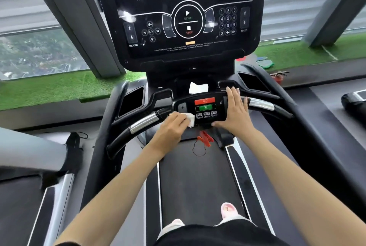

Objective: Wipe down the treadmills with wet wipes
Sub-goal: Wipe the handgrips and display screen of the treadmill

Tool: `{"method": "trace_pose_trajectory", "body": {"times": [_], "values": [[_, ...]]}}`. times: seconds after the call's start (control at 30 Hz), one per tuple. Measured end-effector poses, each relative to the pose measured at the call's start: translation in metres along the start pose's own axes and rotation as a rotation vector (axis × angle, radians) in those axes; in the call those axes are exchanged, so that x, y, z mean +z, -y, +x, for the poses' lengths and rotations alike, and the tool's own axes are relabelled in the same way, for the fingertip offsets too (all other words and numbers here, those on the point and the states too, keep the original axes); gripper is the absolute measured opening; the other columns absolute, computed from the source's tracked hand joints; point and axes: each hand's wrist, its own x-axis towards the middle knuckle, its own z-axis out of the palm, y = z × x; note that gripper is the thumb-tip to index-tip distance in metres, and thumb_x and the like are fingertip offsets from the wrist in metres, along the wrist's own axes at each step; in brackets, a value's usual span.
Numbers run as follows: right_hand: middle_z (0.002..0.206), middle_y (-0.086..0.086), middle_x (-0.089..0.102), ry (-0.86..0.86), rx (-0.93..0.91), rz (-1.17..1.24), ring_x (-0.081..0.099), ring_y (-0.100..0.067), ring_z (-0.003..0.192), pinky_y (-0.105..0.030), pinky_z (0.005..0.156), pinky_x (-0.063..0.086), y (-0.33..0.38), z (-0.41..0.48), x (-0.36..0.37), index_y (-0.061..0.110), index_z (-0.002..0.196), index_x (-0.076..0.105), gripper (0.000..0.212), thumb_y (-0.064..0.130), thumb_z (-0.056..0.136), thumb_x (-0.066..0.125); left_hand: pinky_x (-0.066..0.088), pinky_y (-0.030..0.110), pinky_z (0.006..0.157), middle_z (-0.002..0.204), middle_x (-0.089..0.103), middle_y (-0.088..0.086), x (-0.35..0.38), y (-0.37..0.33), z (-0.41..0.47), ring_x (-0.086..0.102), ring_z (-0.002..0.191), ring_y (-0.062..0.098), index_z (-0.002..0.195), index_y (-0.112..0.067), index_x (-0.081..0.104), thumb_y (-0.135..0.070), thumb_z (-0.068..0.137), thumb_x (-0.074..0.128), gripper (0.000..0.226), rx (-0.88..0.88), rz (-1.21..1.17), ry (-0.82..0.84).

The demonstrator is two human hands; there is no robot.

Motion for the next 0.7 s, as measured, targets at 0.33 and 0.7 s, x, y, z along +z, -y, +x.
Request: {"method": "trace_pose_trajectory", "body": {"times": [0.33, 0.7], "values": [[0.162, -0.009, 0.004, 0.018, -0.123, 0.023, -0.004, -0.021, 0.149, -0.037, 0.120, -0.004, -0.016, 0.001, -0.004, 0.011, 0.154, 0.002, 0.127, 0.044, 0.064, 0.085, 0.046, 0.028, 0.086, 0.110, 0.052, 0.009, 0.012, -0.012, 0.021, 0.048, 0.094, 0.025, 0.121, 0.007, 0.059, 0.018, 0.079, 0.061, 0.044, -0.323, 0.037, -0.203], [0.162, -0.005, 0.001, 0.063, -0.335, 0.041, -0.008, -0.010, 0.146, -0.028, 0.115, -0.014, -0.046, 0.008, -0.012, 0.010, 0.154, 0.004, 0.116, 0.027, 0.071, 0.083, 0.051, 0.029, 0.087, 0.114, 0.054, 0.012, 0.036, -0.049, 0.055, 0.050, 0.099, 0.024, 0.121, 0.007, 0.061, 0.007, 0.086, 0.055, 0.035, -0.362, 0.135, -0.170]]}}
